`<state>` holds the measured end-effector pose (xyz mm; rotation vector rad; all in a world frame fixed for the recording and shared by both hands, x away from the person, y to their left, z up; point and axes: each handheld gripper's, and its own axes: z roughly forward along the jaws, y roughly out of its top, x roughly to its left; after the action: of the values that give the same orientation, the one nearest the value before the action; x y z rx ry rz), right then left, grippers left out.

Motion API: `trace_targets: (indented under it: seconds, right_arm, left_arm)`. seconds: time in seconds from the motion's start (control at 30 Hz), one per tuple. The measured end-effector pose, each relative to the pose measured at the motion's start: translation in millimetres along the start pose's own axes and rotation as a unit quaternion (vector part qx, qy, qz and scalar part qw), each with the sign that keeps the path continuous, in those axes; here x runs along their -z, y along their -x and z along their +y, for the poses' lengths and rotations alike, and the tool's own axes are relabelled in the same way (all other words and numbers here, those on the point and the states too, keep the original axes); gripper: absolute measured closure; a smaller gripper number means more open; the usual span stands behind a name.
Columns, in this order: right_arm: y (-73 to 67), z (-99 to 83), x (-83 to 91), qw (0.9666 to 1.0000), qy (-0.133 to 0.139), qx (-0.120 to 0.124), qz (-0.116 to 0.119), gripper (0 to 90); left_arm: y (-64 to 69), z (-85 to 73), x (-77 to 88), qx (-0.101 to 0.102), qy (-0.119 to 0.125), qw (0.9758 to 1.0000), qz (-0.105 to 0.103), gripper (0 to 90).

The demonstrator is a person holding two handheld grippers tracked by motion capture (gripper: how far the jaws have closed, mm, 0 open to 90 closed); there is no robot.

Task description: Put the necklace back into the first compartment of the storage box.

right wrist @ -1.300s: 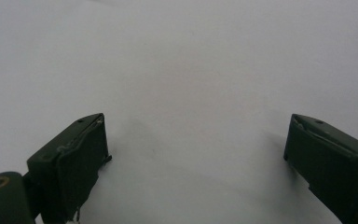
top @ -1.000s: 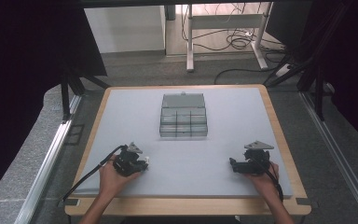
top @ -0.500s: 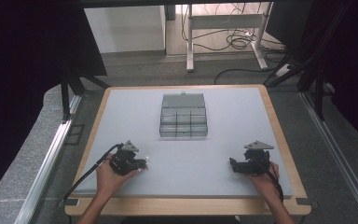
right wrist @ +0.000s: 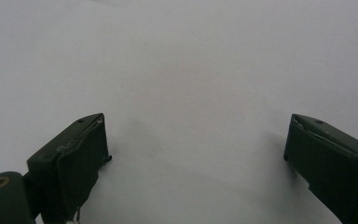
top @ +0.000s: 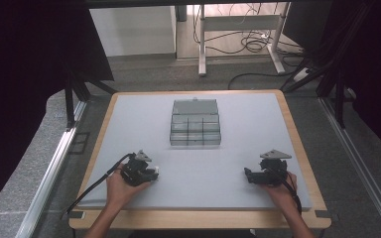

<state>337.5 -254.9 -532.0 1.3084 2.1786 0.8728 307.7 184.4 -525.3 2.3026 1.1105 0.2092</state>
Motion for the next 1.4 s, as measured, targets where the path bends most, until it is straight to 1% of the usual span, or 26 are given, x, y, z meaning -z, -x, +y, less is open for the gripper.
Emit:
trace_targets:
  seconds: [0.03,0.1,0.17,0.2,0.23,0.4,0.43,0.47,0.6,0.93,0.97,1.2,1.23,1.4]
  right_arm:
    - [0.0,0.0,0.0,1.0000,0.000,0.000,0.000,6.0]
    - [0.0,0.0,0.0,1.0000,0.000,0.000,0.000,6.0]
    - [0.0,0.0,0.0,1.0000,0.000,0.000,0.000,6.0]
    - [0.0,0.0,0.0,1.0000,0.000,0.000,0.000,6.0]
    - [-0.1,-0.1,0.0,1.0000,0.000,0.001,0.000,6.0]
    - [0.0,-0.1,0.0,1.0000,0.000,0.001,0.000,6.0]
    - [-0.1,-0.1,0.0,1.0000,0.000,0.001,0.000,6.0]
    - [0.0,-0.1,0.0,1.0000,0.000,0.001,0.000,5.9]
    - [0.0,0.0,0.0,1.0000,0.000,0.001,0.000,6.0]
    - [0.2,0.0,0.0,1.0000,0.000,0.001,0.000,6.0]
    - [0.1,-0.1,-0.1,1.0000,0.001,0.001,0.000,6.0]
    - [0.3,-0.1,-0.1,1.0000,0.001,0.001,0.001,6.0]
    - [0.4,-0.1,-0.1,1.0000,0.001,0.001,0.001,6.0]
    - [0.5,-0.1,-0.1,1.0000,0.001,0.001,0.002,6.0]
  left_arm:
    - [0.9,0.0,-0.6,0.000,0.002,1.0000,0.002,75.0]
    - [4.9,1.5,-1.5,-0.011,0.000,0.9998,0.015,75.4]
    - [7.1,2.5,-2.0,-0.019,-0.004,0.9996,0.020,78.2]
    - [9.3,3.4,-2.6,-0.022,-0.004,0.9994,0.026,79.7]
    - [9.7,3.7,-2.6,-0.024,-0.004,0.9993,0.027,81.3]
    - [9.8,3.9,-2.5,-0.025,-0.001,0.9992,0.030,83.1]
    - [9.6,3.9,-1.5,-0.027,0.002,0.9990,0.035,87.4]
    - [8.4,3.9,-1.2,-0.026,0.000,0.9991,0.033,88.6]
    - [4.8,2.5,-0.6,-0.017,0.004,0.9996,0.021,88.9]
    - [4.4,2.1,1.1,-0.016,0.008,0.9996,0.022,90.0]
    - [3.3,2.1,3.6,-0.016,0.010,0.9997,0.018,90.0]
    - [1.1,1.6,9.1,-0.011,0.017,0.9997,0.013,90.0]
    - [0.4,1.5,11.8,-0.008,0.023,0.9996,0.011,90.0]
    - [-2.3,1.5,20.4,-0.002,0.037,0.9993,0.002,90.0]
